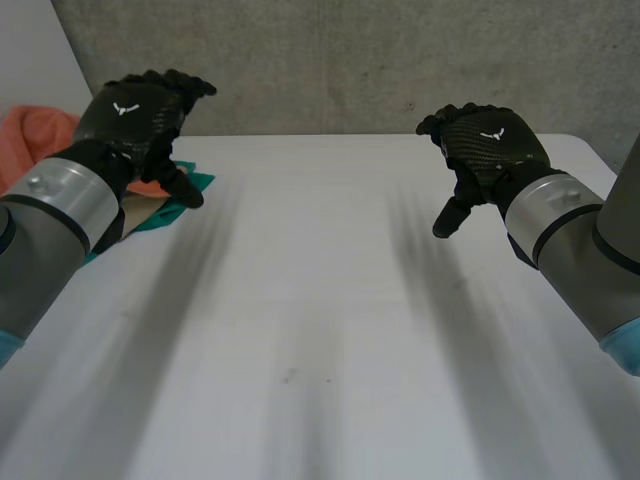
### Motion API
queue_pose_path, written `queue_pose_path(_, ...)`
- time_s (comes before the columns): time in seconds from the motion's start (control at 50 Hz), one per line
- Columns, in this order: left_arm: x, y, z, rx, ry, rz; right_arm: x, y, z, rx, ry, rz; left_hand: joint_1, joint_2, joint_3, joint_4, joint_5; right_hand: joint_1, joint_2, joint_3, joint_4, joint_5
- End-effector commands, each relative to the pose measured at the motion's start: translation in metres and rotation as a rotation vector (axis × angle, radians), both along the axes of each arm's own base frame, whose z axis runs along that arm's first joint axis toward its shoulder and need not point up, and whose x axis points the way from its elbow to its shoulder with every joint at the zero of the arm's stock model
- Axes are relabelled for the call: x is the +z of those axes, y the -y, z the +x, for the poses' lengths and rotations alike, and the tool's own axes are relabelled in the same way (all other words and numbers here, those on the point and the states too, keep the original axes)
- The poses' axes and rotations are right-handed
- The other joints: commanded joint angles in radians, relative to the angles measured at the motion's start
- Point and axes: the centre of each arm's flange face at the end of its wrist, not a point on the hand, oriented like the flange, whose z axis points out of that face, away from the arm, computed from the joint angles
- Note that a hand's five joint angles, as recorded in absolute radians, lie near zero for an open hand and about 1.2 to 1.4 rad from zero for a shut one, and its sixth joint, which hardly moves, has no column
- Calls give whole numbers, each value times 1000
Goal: Fold the laundry.
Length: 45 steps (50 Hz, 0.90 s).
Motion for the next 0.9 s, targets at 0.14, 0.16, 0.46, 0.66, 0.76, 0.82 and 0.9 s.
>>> queue_pose_path(0.14,-54,141,67,268,313,-185,-14,5,2,-3,-15,28,-30,-30,-33,-27,-46,-26,-47,-41,-60,-68)
queue_pose_path(0.16,-60,150,71,280,341,-190,-14,5,2,-3,-15,28,-30,-30,-33,-27,-46,-26,-47,-41,-60,-68)
queue_pose_path(0.46,-134,249,118,300,533,-266,-26,10,3,-1,-53,43,132,132,128,135,116,-26,-47,-41,-60,-68)
queue_pose_path(0.66,-107,251,112,427,495,-338,-31,15,1,-8,-66,43,1192,1192,1188,1195,1176,-26,-47,-41,-60,-68)
queue_pose_path(0.76,-76,227,82,386,375,-363,-28,16,0,-13,-62,38,1192,1192,1188,1195,1176,-26,-47,-41,-60,-68)
queue_pose_path(0.82,-42,196,57,321,252,-370,-27,16,1,-13,-60,33,1192,1192,1188,1195,1176,-26,-47,-41,-60,-68)
queue_pose_path(0.9,-11,144,19,201,81,-334,-23,16,1,-14,-56,23,1192,1192,1188,1195,1176,-26,-47,-41,-60,-68)
